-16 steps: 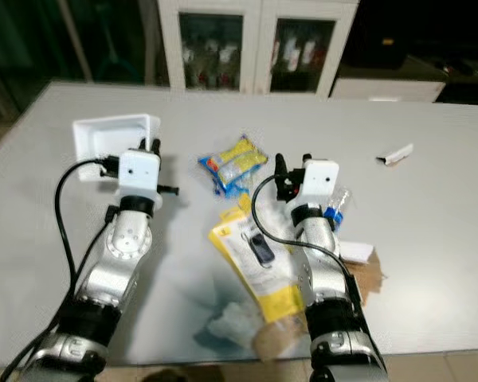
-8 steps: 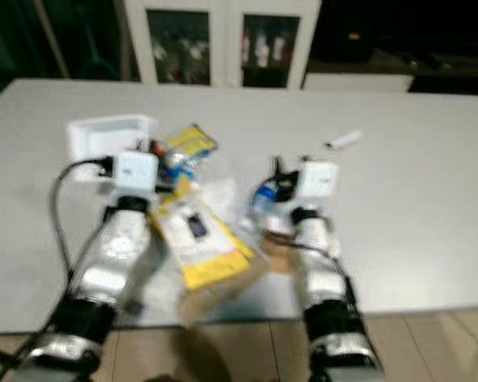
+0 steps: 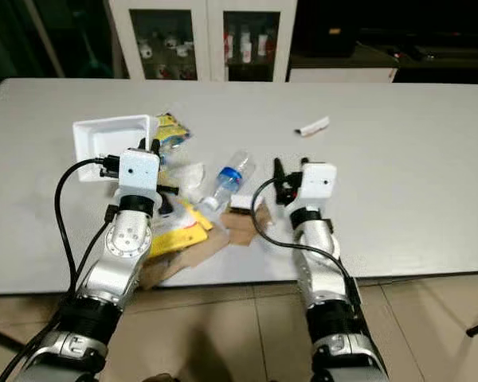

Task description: Picking trash to rubbish bin

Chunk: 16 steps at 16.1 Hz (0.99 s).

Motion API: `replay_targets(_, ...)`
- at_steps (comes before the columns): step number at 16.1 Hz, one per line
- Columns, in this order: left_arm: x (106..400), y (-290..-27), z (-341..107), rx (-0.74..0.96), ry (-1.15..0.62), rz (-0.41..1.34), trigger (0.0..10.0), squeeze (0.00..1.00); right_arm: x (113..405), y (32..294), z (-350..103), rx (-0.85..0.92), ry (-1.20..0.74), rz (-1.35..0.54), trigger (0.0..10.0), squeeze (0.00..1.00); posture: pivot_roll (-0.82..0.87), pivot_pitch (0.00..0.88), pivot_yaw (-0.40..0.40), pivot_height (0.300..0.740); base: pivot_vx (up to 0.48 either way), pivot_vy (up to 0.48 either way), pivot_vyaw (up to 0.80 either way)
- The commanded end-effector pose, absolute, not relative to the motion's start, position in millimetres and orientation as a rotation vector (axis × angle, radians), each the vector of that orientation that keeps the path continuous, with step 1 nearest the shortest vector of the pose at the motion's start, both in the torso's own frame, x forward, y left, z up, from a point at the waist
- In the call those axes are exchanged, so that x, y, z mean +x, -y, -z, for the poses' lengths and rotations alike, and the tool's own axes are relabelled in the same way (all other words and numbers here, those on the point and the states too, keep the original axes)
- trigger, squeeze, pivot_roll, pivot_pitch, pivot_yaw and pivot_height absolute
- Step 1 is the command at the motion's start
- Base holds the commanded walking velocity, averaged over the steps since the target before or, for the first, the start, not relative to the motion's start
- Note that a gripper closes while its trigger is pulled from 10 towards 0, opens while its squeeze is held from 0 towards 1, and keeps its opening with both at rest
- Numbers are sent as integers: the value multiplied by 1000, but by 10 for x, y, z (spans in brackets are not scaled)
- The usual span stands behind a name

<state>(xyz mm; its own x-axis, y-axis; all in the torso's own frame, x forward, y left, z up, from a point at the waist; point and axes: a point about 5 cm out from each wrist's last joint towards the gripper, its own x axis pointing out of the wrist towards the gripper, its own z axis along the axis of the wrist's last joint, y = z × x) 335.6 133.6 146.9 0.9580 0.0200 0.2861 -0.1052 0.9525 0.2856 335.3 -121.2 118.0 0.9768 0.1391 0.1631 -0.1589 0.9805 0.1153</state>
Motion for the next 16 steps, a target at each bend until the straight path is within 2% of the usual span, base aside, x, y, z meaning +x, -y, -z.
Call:
replay_targets(1, 3369, -1401, -1496, 309, 287, -94, 10000, 0, 3364, 1190, -1200, 121, 152, -171, 10000, 0, 49, 18, -37, 740, 0, 0, 0)
replay_targets(5, 3384, -1459, -1518, 317, 290, -107, 10000, 0, 3361, 1178, -1162, 102, 122, -194, 10000, 0, 46, 24, -38, 740, 0, 0, 0)
replay_targets(6, 3387, -1467, -1518, 319, 289, -109, 10000, 0, 3359, 1178, -1146, 100, 112, -198, 10000, 796, 45, 25, -37, 740, 0, 0, 0)
replay_targets(7, 3388, -1473, -1517, 320, 288, -109, 10000, 0, 3355, 1174, -1134, 108, 103, -211, 10000, 1000, 46, 27, -39, 740, 0, 0, 0)
replay_targets(16, 3403, -1485, -1514, 333, 274, -42, 10000, 0, 3348, 1135, -1152, 104, 87, -333, 10000, 1000, 39, 34, -43, 740, 0, 0, 0)
